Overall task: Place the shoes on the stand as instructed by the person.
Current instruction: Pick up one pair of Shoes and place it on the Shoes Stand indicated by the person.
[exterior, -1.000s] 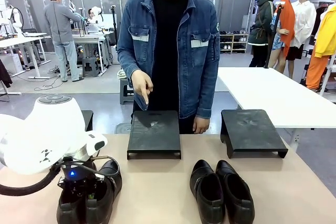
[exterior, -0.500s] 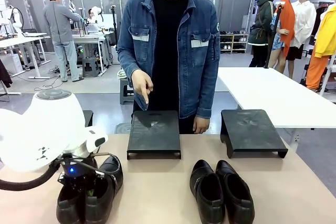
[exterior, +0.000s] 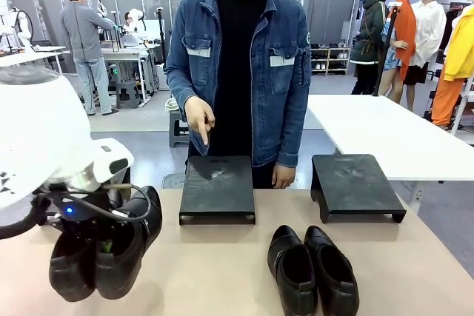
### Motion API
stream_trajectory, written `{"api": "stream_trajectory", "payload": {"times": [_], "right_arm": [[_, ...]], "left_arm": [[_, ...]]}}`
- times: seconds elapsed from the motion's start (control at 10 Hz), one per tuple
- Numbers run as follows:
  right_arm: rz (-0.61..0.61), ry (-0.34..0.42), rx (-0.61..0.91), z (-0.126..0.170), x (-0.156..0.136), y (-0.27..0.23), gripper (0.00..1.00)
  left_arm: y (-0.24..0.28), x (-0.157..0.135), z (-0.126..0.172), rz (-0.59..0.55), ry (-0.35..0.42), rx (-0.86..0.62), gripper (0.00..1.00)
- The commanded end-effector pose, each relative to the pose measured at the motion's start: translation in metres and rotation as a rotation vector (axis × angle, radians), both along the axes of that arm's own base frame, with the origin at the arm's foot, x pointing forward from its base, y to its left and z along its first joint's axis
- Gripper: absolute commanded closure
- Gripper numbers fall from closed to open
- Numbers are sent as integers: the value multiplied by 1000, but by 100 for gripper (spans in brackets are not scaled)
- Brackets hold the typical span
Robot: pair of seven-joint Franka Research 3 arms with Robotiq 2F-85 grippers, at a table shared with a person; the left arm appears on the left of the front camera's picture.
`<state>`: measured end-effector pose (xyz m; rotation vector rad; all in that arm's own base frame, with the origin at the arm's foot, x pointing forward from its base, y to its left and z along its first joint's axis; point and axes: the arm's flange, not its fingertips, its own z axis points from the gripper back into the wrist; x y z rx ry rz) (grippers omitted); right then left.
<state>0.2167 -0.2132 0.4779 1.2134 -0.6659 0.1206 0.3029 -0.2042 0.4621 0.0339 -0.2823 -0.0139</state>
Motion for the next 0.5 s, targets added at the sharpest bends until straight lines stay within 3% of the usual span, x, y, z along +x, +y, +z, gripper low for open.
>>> {"api": "stream_trajectory", "payload": {"times": [0.0, 0.1, 0.4], "right_arm": [[1, -24, 4, 2, 0, -2, 0], [1, -24, 4, 2, 0, -2, 0], [1, -24, 4, 2, 0, -2, 0]], "left_arm": [[30, -28, -20, -34, -22, -37, 100], [0, 0, 0, 0, 0, 0, 100], [0, 0, 0, 0, 0, 0, 100]]}}
